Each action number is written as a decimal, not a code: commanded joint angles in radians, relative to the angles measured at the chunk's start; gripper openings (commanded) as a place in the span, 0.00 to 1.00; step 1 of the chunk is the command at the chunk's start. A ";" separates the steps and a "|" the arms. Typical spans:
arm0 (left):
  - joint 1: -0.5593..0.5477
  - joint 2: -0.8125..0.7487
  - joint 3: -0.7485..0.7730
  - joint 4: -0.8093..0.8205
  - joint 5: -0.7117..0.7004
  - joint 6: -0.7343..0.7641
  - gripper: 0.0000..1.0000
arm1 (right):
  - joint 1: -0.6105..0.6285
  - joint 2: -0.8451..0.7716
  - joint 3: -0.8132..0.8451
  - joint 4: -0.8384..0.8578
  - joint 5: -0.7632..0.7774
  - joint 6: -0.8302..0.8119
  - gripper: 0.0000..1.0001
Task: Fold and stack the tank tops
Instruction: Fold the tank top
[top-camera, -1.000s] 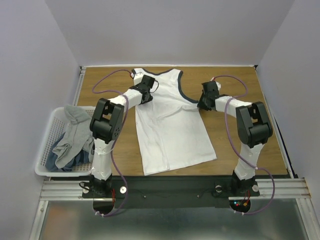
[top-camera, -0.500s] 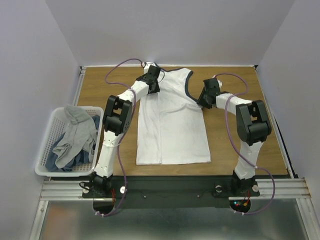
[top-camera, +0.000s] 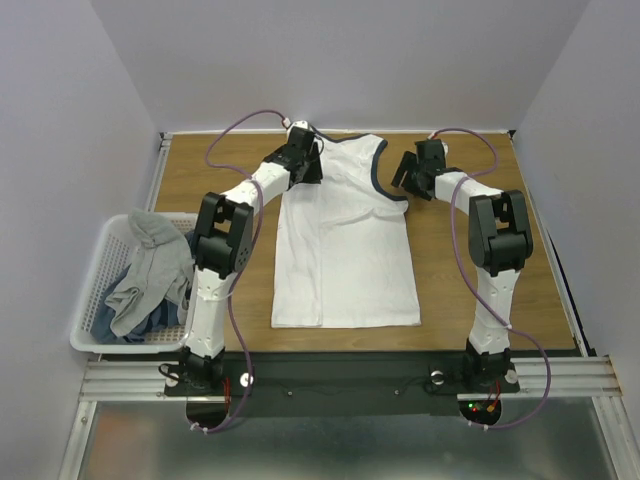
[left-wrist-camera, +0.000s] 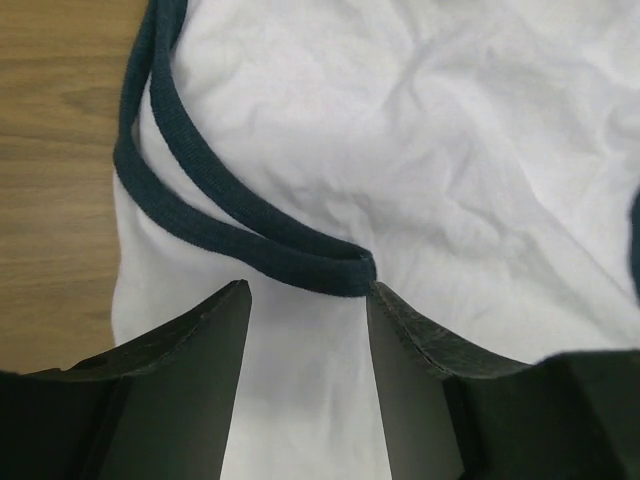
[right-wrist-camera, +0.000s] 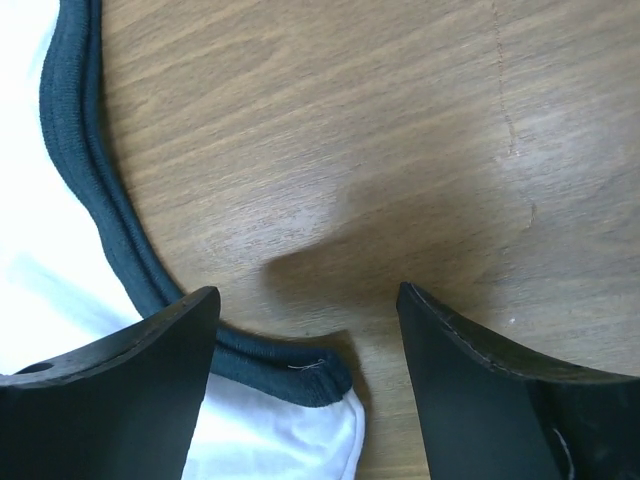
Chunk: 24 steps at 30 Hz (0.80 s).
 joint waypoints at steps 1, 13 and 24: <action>-0.028 -0.277 -0.063 0.126 -0.022 0.018 0.61 | -0.012 0.003 0.026 -0.013 0.018 -0.031 0.79; -0.425 -0.641 -0.665 0.154 -0.216 -0.221 0.43 | -0.012 -0.135 -0.084 -0.018 -0.034 -0.016 0.78; -0.755 -0.546 -0.782 0.087 -0.331 -0.366 0.38 | -0.012 -0.175 -0.161 -0.018 -0.046 -0.019 0.77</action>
